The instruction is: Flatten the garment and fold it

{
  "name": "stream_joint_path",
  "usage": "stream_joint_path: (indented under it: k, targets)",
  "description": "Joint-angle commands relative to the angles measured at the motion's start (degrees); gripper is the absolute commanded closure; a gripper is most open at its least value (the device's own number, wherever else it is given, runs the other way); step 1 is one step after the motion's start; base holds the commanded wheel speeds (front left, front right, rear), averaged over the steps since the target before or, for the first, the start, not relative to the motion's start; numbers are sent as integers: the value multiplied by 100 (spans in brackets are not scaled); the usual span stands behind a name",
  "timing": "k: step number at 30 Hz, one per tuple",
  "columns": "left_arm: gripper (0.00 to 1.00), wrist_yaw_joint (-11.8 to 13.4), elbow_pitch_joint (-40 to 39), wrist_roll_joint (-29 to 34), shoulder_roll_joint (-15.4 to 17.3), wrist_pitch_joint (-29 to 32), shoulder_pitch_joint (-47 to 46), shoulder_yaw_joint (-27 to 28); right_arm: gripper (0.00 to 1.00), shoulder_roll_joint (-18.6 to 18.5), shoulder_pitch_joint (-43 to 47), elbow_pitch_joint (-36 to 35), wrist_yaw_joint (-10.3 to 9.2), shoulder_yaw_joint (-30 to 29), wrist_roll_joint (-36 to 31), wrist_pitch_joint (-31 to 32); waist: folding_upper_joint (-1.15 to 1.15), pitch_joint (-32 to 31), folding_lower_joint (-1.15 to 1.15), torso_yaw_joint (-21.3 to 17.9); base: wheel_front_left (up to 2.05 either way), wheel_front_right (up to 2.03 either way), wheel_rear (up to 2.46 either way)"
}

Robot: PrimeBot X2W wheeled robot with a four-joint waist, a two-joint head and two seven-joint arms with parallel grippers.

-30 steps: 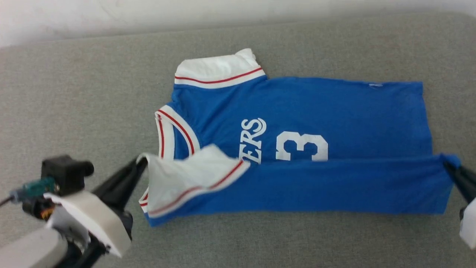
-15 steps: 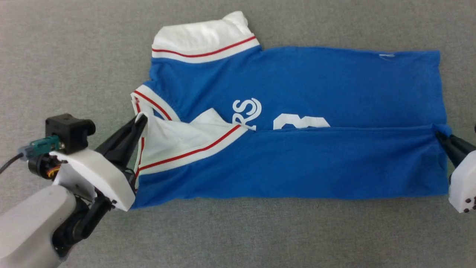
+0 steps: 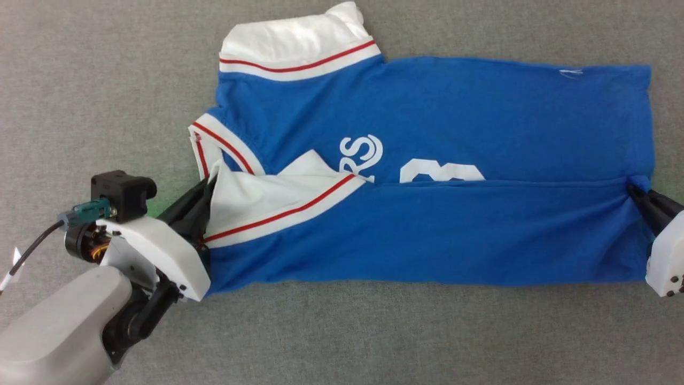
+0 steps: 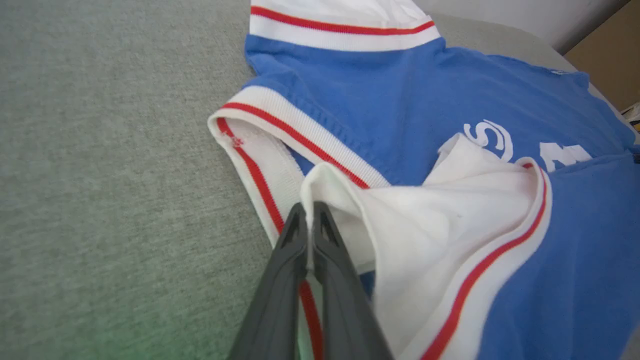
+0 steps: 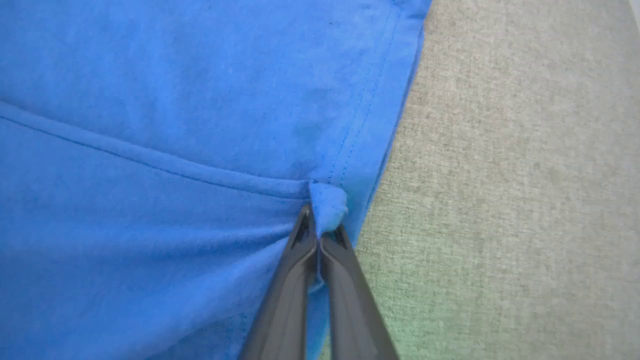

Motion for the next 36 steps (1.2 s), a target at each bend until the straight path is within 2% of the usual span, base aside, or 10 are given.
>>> stream_joint_path:
  k: [1,9,12,15,18,23,25,26,30,36]
  targets:
    - [0,-16,107,-72,-50,-40,39,-1,0,40,30,98,-13,14,53,67,0,-121,1,17,0,0,0]
    - [0,116,45,-293,-100,-457,495,283,0,169,315,-270,-13,-311,72,-148,0,-767,1,47,0,0,0]
    - [0,299,-193,-291,-76,-580,857,540,0,443,575,-496,-13,-818,-125,-336,0,-1031,1,73,0,0,0]
    - [0,655,-533,1,-130,-621,1290,1088,0,809,935,-874,-13,-1358,-529,-558,0,-1240,1,130,0,0,0]
    - [0,1016,-1013,737,-453,-625,1946,1971,0,1374,1344,-1351,-13,-1938,-1069,-916,0,-1391,1,182,0,0,0]
    - [0,1230,-1623,1909,-1296,-627,3317,3088,0,2344,2038,-1877,-13,-2270,-1786,-1322,0,-1586,1,228,0,0,0]
    - [0,1211,-1753,2234,-1703,-627,3784,3425,0,2670,2277,-1973,-13,-2297,-1940,-1423,0,-1650,1,245,0,0,0]
    - [0,1211,-1753,2234,-1703,-627,3784,3425,0,2670,2277,-1973,-13,-2297,-1940,-1423,0,-1650,1,245,0,0,0]
    - [0,956,-1722,2749,-2201,-627,4349,3706,0,2933,2544,-2006,-13,-2289,-2112,-1519,0,-1737,1,284,0,0,0]
    - [0,628,-1369,3262,-2031,-344,4111,3347,0,2986,2549,-2026,-13,-2272,-2240,-1492,0,-1780,1,330,0,0,0]
